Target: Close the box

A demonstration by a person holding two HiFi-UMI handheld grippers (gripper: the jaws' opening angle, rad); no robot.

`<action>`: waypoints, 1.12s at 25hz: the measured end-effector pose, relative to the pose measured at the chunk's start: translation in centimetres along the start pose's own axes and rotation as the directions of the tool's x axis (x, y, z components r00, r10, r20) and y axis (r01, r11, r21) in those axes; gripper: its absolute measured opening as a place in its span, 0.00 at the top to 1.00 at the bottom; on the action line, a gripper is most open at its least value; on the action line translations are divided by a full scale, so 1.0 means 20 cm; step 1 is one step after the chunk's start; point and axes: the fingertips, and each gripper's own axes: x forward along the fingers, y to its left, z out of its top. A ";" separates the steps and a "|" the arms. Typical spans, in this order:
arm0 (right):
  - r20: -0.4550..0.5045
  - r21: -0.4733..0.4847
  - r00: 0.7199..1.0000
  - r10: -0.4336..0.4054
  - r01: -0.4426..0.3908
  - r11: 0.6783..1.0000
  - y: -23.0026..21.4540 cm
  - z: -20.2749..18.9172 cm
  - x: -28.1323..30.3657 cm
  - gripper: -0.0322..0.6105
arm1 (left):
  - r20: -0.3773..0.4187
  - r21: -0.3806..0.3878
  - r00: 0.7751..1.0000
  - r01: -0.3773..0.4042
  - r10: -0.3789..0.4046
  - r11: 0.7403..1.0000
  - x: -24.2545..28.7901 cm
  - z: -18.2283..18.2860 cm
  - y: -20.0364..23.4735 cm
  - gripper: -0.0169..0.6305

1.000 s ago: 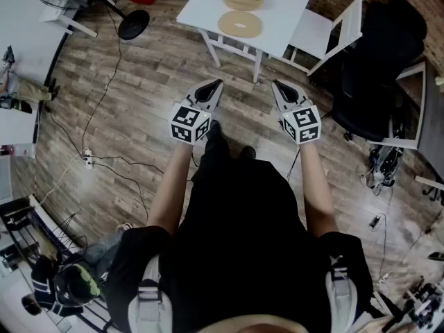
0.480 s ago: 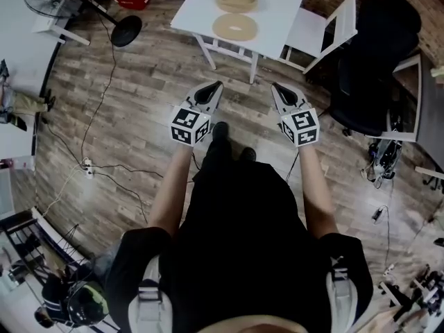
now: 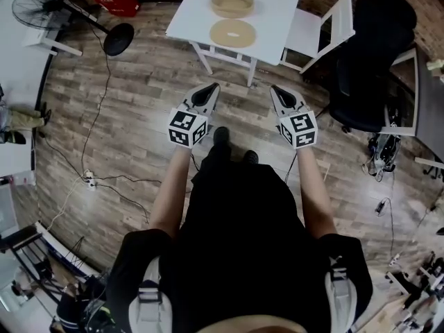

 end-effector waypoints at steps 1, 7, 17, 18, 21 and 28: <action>-0.004 0.004 1.000 -0.005 0.005 1.000 -0.01 0.00 0.02 0.95 | -0.002 -0.002 1.000 0.004 -0.004 1.000 0.01 0.00 0.02 0.94; -0.017 0.019 0.999 -0.033 0.033 0.999 0.00 0.04 0.16 0.95 | -0.012 -0.009 0.999 0.036 -0.036 0.999 0.07 0.01 0.19 0.94; -0.037 0.041 0.994 -0.104 0.105 0.994 -0.01 0.07 0.36 0.95 | -0.019 -0.002 0.994 0.112 -0.112 0.994 0.17 0.03 0.41 0.94; -0.037 0.043 0.993 -0.111 0.113 0.993 -0.01 0.08 0.37 0.95 | -0.021 0.000 0.993 0.119 -0.119 0.993 0.19 0.03 0.43 0.94; -0.035 0.052 0.990 -0.133 0.135 0.990 -0.01 0.09 0.42 0.95 | -0.022 0.006 0.990 0.142 -0.142 0.990 0.20 0.03 0.48 0.94; -0.045 0.068 0.985 -0.165 0.167 0.984 0.03 0.11 0.53 0.95 | -0.031 0.010 0.984 0.174 -0.174 0.985 0.21 0.04 0.62 0.94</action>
